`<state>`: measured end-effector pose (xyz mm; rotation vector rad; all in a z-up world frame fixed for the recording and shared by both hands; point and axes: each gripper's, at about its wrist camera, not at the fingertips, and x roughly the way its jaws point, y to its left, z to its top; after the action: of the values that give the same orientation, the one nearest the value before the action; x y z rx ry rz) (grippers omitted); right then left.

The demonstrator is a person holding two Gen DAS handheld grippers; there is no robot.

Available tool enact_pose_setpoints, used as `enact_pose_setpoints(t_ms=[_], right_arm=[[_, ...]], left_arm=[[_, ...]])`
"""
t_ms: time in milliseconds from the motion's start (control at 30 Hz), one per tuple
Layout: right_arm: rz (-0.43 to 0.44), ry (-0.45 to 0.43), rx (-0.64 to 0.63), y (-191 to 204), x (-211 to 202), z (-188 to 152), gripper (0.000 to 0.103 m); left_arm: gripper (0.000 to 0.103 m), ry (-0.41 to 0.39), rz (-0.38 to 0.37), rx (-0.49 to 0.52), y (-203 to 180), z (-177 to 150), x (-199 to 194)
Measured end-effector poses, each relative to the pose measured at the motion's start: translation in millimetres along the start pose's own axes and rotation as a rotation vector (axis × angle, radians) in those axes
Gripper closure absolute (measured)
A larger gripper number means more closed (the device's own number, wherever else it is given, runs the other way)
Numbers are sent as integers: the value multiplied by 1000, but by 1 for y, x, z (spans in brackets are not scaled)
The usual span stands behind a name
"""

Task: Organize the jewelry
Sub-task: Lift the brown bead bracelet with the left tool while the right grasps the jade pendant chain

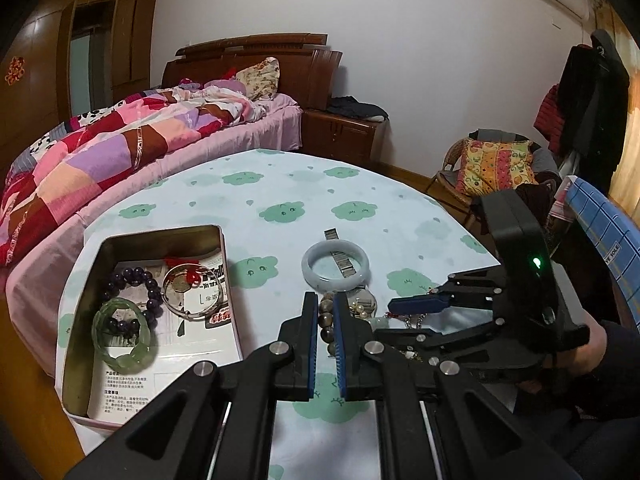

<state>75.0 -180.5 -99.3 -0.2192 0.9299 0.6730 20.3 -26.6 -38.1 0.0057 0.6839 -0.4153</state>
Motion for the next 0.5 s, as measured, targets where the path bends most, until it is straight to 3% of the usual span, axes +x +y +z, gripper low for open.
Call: enact_pose_setpoints(t_ms=[133,367,433,500], right_arm=[[35,8,30,-8,4,3,62],[39,30,-41,-2,6,7,66],[45,40,-83,1,7,8,70],[71,50,-97,1,7,8,81]], left_arm=[[97,-1,-3,-10,3,0,-1],[97,0,-2,-21,6,0,-1],[97,-2,-2,-20,6,0,-2],[97,-4,-1,-22,7,0,-3]])
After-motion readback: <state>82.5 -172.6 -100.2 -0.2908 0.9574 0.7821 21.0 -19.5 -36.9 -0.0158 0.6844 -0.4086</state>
